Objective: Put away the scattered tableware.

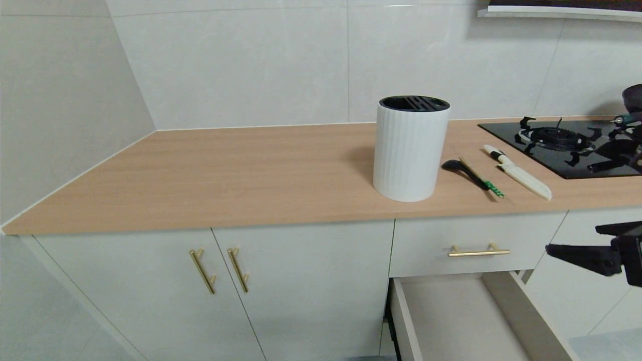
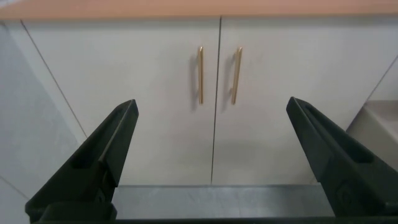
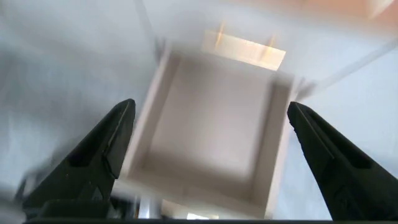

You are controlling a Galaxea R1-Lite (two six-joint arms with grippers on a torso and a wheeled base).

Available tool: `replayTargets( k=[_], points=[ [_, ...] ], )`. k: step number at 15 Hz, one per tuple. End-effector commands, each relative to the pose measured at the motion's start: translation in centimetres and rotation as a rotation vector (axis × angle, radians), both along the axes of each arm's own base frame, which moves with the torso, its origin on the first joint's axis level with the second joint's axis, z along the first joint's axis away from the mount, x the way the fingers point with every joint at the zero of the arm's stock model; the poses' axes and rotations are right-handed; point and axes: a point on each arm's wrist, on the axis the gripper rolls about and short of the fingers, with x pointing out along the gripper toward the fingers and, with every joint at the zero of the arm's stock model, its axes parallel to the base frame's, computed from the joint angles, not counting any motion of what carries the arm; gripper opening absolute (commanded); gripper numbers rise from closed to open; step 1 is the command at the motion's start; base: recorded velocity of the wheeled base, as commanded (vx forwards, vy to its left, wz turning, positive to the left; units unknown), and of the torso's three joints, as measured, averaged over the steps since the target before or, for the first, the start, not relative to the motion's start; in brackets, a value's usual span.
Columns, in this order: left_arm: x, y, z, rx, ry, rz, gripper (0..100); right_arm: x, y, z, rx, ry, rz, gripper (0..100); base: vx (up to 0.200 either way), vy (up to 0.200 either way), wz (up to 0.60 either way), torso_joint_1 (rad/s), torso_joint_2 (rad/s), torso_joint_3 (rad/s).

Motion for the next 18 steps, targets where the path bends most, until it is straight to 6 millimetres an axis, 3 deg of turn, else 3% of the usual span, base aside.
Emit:
replayTargets(
  k=[1,4,6,8,10,18],
  points=[
    [0.0,0.0,0.0,0.000,0.000,0.000,100,4.0,0.0,-0.8,-0.001,-0.008,-0.034,100,0.000,0.000,0.00,0.178,-0.50,-0.300],
    [0.0,0.0,0.0,0.000,0.000,0.000,100,11.0,-0.4,0.8,0.004,-0.094,-0.089,100,0.000,0.000,0.00,0.080,-0.20,-0.126],
    [0.0,0.0,0.0,0.000,0.000,0.000,100,13.9,-0.3,1.5,-0.033,-0.045,-0.168,100,0.000,0.000,0.00,0.000,0.00,0.000],
    [0.0,0.0,0.0,0.000,0.000,0.000,100,16.7,-0.2,0.6,-0.039,0.056,-0.232,100,0.000,0.000,0.00,0.000,0.00,0.000],
    [0.0,0.0,0.0,0.000,0.000,0.000,100,19.8,-0.7,-1.5,-0.048,0.139,-0.266,100,0.000,0.000,0.00,0.000,0.00,0.000],
    [0.0,0.0,0.0,0.000,0.001,0.000,100,22.8,-1.2,-5.0,-0.049,0.216,-0.268,100,0.000,0.000,0.00,0.000,0.00,0.000]
  ],
)
